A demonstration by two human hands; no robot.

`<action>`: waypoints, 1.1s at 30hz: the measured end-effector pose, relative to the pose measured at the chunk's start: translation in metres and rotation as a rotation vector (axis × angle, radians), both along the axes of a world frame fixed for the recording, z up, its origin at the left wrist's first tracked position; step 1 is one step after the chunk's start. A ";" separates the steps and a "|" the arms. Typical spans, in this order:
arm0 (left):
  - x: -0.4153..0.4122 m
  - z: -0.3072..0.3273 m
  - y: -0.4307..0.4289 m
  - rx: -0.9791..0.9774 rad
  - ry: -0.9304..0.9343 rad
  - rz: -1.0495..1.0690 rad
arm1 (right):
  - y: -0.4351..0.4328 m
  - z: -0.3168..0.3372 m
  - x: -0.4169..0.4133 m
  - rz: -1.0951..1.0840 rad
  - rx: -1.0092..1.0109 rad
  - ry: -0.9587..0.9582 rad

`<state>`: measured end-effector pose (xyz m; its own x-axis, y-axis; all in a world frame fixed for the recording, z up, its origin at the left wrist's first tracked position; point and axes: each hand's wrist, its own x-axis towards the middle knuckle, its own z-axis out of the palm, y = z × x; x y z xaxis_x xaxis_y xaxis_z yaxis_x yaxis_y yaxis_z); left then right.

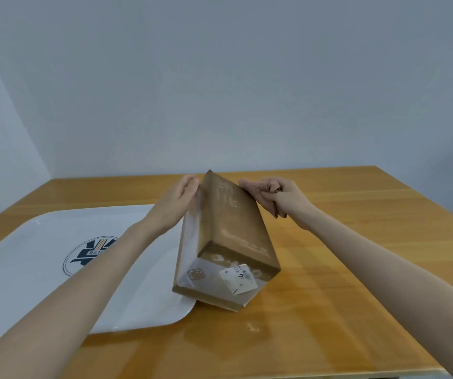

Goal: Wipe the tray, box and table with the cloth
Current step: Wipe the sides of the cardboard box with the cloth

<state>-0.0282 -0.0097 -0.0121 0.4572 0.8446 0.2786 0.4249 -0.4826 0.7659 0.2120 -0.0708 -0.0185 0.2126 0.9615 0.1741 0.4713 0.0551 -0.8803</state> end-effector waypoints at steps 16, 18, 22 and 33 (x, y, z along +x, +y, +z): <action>0.012 0.019 -0.003 -0.289 0.049 0.111 | -0.007 0.027 -0.059 0.274 0.208 -0.573; 0.013 0.019 -0.003 -0.287 0.060 0.116 | -0.011 0.029 -0.057 0.279 0.189 -0.597; 0.013 0.018 -0.001 -0.285 0.069 0.114 | -0.019 0.037 -0.062 0.293 0.119 -0.664; 0.015 0.018 0.000 -0.295 0.116 0.112 | -0.065 0.050 -0.073 0.293 0.117 -0.734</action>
<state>-0.0136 -0.0100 0.0056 0.3714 0.9278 -0.0341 0.5552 -0.1925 0.8091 0.1392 -0.1359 0.0319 -0.2540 0.9274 0.2746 0.8801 0.3394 -0.3321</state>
